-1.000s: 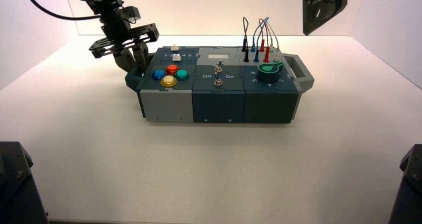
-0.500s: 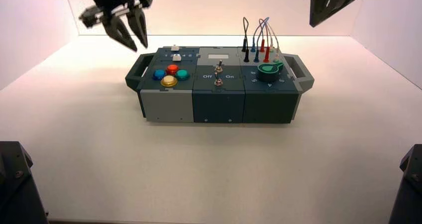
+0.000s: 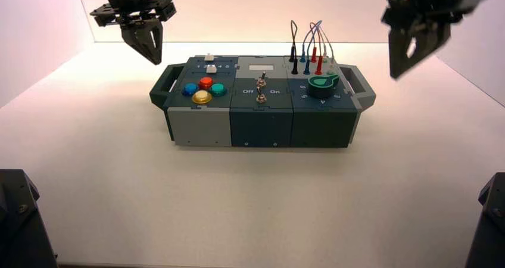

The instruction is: Rotate the box counterclockwise.

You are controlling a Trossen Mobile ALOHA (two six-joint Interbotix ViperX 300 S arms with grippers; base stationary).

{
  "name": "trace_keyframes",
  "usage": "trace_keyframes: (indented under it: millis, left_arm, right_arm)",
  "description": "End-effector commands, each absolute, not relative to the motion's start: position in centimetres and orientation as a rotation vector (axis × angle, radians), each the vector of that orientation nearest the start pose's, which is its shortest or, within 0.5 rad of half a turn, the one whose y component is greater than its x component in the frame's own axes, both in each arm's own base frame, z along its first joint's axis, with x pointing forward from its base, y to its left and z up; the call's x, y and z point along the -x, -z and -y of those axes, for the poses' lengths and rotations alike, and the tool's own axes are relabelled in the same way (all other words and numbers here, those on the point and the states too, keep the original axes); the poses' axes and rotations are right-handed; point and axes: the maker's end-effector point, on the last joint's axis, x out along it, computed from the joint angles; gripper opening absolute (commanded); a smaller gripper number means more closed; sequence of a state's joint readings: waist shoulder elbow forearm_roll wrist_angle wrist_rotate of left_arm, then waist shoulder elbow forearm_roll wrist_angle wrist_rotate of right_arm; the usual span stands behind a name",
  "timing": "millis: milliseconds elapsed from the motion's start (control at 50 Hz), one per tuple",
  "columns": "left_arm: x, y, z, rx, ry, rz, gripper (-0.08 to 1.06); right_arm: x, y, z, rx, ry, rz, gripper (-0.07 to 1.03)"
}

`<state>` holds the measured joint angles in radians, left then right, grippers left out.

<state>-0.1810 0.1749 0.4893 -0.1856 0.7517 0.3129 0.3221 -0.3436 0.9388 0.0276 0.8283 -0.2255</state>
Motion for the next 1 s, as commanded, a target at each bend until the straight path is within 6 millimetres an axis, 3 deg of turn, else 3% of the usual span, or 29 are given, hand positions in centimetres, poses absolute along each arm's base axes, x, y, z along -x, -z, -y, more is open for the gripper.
trace_keyframes:
  millis: [20,300,720,1000]
  left_arm:
    - [-38.9,-7.2,8.9,-0.248,0.386,-1.291,-0.03]
    - [-40.9,-7.1,9.4,-0.323,0.427,-1.205,-0.03]
    - [-43.3,-5.9,11.3,-0.337,0.456,-1.202,-0.03]
    - [-43.4,-4.7,11.6,-0.331,0.466,-1.244,-0.03]
  right_arm:
    - [-21.4,-8.6,-7.9,0.358,-0.431,-1.389,-0.02]
    - [-20.8,-8.0,-8.4,0.331,-0.442,-1.42,-0.02]
    - [-21.8,-6.0,-8.9,0.299,-0.417,-1.535,-0.02]
    - [-24.5,-6.1,-9.5,0.327,-0.415,-1.525,-0.02]
